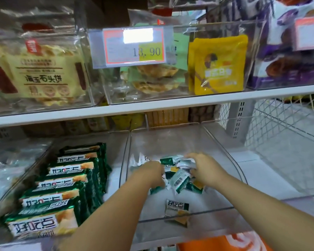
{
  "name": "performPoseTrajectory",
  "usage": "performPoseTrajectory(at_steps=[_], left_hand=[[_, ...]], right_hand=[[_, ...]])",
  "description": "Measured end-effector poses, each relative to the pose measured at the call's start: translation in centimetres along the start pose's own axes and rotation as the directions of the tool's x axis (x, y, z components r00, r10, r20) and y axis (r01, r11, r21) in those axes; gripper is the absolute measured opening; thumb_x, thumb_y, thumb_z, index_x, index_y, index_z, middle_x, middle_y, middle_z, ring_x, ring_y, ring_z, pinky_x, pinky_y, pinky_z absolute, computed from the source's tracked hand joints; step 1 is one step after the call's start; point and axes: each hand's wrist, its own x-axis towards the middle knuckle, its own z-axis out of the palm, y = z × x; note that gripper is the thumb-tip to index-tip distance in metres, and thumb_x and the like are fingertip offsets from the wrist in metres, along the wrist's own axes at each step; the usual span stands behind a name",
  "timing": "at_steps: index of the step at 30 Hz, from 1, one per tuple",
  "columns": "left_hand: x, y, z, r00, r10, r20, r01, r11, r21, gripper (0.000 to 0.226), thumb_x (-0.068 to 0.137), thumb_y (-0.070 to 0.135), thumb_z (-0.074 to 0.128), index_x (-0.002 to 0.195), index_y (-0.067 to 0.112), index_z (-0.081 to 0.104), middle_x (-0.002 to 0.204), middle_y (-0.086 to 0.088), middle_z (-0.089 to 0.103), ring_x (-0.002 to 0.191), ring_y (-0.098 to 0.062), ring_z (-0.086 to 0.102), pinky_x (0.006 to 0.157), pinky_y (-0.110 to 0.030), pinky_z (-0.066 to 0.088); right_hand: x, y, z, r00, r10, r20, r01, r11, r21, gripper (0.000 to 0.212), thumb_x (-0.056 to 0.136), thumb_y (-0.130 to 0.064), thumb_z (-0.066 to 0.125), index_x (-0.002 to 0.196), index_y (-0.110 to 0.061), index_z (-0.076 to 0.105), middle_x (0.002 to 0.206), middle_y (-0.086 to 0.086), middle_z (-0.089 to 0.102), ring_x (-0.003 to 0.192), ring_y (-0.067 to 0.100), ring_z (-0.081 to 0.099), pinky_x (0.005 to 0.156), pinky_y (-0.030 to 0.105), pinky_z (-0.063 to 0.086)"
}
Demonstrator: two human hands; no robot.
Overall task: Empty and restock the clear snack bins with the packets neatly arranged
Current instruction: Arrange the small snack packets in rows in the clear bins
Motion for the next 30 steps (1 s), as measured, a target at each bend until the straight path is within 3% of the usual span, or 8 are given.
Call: performPoseTrajectory(at_steps=[2, 7, 14, 18, 21, 23, 26, 30], left_hand=[[0.1, 0.0, 0.6, 0.998, -0.019, 0.055, 0.016, 0.999, 0.05, 0.031, 0.088, 0.022, 0.064, 0.118, 0.017, 0.061, 0.124, -0.007, 0.057, 0.113, -0.025, 0.056, 0.093, -0.031, 0.047], [0.6, -0.1, 1.8, 0.987, -0.156, 0.025, 0.153, 0.985, 0.085, 0.046, 0.09, 0.015, 0.055, 0.135, 0.01, 0.042, 0.127, -0.01, 0.055, 0.114, -0.027, 0.054, 0.091, -0.034, 0.046], [0.2, 0.1, 2.0, 0.979, -0.188, 0.081, 0.199, 0.968, -0.153, 0.077, 0.079, 0.023, 0.074, 0.141, 0.012, 0.029, 0.132, -0.009, 0.052, 0.113, -0.026, 0.055, 0.091, -0.032, 0.049], [-0.7, 0.3, 1.3, 0.987, -0.161, -0.016, 0.149, 0.94, -0.308, 0.082, 0.078, 0.023, 0.077, 0.144, 0.017, 0.028, 0.136, -0.009, 0.05, 0.107, -0.022, 0.059, 0.079, -0.024, 0.048], [-2.3, 0.5, -0.2, 0.98, -0.15, -0.134, 0.062, 0.859, -0.507, 0.076, 0.077, 0.017, 0.079, 0.14, 0.018, 0.035, 0.114, -0.005, 0.06, 0.066, -0.01, 0.061, 0.049, -0.011, 0.042], [-3.8, 0.3, -1.0, 0.967, -0.126, -0.22, -0.032, 0.801, -0.598, 0.065, 0.077, 0.02, 0.079, 0.131, 0.02, 0.043, 0.091, 0.001, 0.062, 0.055, -0.01, 0.057, 0.048, -0.013, 0.043], [-6.4, 0.4, -1.9, 0.973, -0.058, -0.225, -0.14, 0.628, -0.766, 0.044, 0.081, 0.018, 0.076, 0.119, 0.021, 0.054, 0.082, 0.003, 0.057, 0.068, -0.018, 0.055, 0.065, -0.03, 0.048], [-9.5, 1.4, -2.1, 0.992, 0.053, -0.118, -0.129, 0.404, -0.906, 0.032, 0.088, 0.016, 0.068, 0.116, 0.027, 0.057, 0.096, 0.005, 0.069, 0.083, -0.017, 0.059, 0.066, -0.031, 0.05]], right_hand=[[-0.4, 0.1, 0.0, 0.994, -0.088, 0.064, 0.095, 0.989, -0.113, 0.035, 0.088, -0.011, 0.061, 0.12, -0.027, 0.062, 0.125, 0.002, 0.053, 0.116, 0.021, 0.047, 0.093, 0.031, 0.044], [-0.8, 0.4, 1.2, 0.928, -0.139, 0.347, 0.232, 0.943, -0.241, 0.058, 0.087, -0.029, 0.063, 0.14, -0.032, 0.042, 0.129, 0.006, 0.046, 0.121, 0.024, 0.042, 0.095, 0.036, 0.042], [-0.5, 0.4, 1.7, 0.957, -0.12, 0.264, 0.195, 0.94, -0.28, 0.041, 0.085, -0.027, 0.068, 0.125, -0.03, 0.057, 0.12, 0.004, 0.057, 0.109, 0.023, 0.052, 0.079, 0.03, 0.042], [-1.5, -0.2, 0.7, 0.971, -0.134, 0.197, 0.173, 0.965, -0.197, 0.034, 0.087, -0.03, 0.066, 0.118, -0.019, 0.063, 0.114, 0.01, 0.06, 0.096, 0.025, 0.057, 0.072, 0.028, 0.041], [-3.1, -1.0, -0.9, 0.983, -0.169, 0.077, 0.179, 0.974, -0.137, 0.033, 0.09, -0.036, 0.062, 0.114, -0.013, 0.064, 0.11, 0.008, 0.06, 0.1, 0.023, 0.057, 0.078, 0.029, 0.042], [-4.4, -1.5, -2.3, 0.986, -0.164, -0.028, 0.164, 0.986, 0.021, 0.029, 0.09, -0.036, 0.062, 0.114, -0.019, 0.063, 0.093, 0.002, 0.066, 0.089, 0.014, 0.063, 0.071, 0.026, 0.042], [-6.9, -1.9, -4.4, 0.991, -0.109, -0.08, 0.124, 0.966, 0.228, 0.011, 0.09, -0.036, 0.063, 0.098, -0.031, 0.057, 0.061, -0.008, 0.059, 0.051, 0.0, 0.058, 0.05, 0.017, 0.039], [-9.8, -1.6, -6.0, 0.991, -0.026, -0.131, 0.085, 0.879, 0.47, 0.012, 0.084, -0.035, 0.068, 0.087, -0.027, 0.06, 0.065, 0.003, 0.061, 0.052, 0.012, 0.06, 0.062, 0.037, 0.055]])
